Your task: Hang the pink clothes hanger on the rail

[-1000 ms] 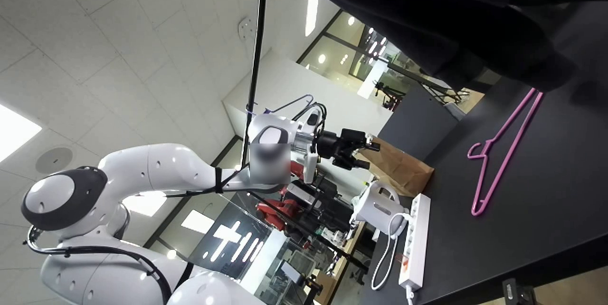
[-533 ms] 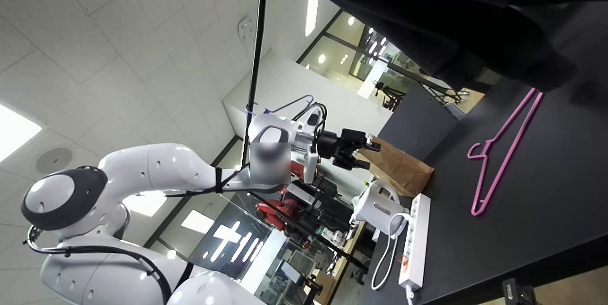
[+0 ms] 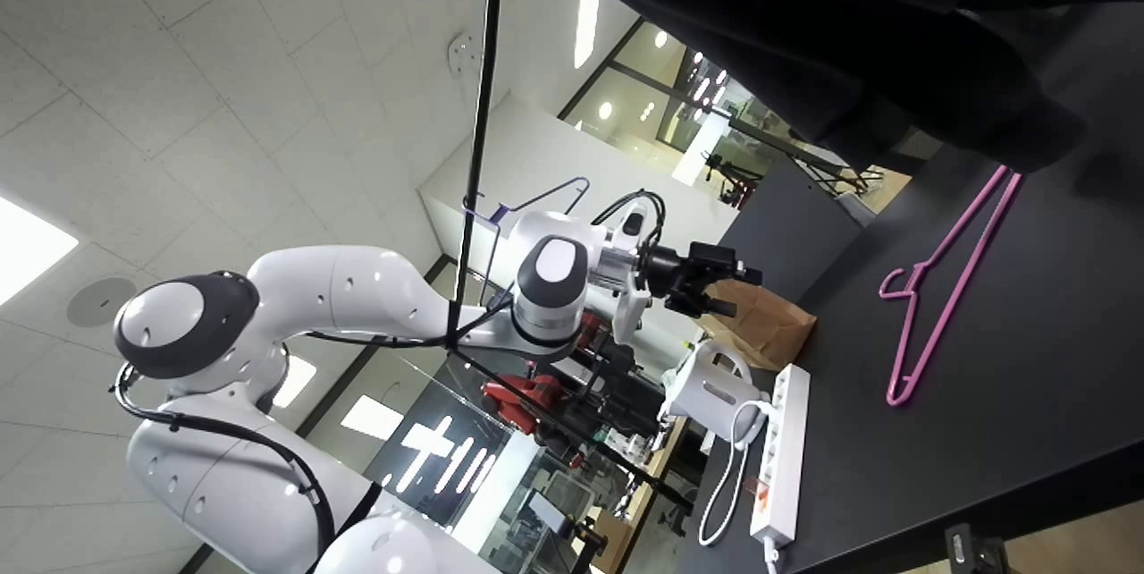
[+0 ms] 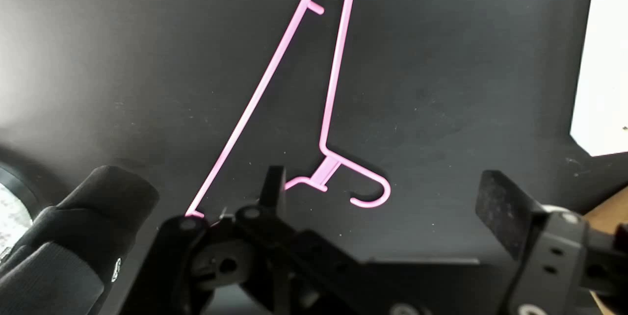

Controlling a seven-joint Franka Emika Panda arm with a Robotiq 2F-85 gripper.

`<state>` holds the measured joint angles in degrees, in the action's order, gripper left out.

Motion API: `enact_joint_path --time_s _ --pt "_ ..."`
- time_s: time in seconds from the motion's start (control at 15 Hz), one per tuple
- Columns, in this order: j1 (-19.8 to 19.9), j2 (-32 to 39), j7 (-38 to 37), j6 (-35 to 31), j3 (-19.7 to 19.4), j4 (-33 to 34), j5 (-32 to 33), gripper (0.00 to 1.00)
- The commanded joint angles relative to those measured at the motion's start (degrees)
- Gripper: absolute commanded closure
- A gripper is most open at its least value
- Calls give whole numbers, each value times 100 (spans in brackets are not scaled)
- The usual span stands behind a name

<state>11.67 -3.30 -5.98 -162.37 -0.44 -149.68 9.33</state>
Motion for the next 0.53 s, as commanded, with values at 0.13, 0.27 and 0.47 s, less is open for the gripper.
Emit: enact_joint_path --time_s 0.13,0.27,0.47 --pt "-78 1377 -345 -817 -205 757 78 0" --pt "-165 1859 -462 -765 -305 1078 104 0" --pt "-493 2505 -229 -617 -527 1547 -430 0"
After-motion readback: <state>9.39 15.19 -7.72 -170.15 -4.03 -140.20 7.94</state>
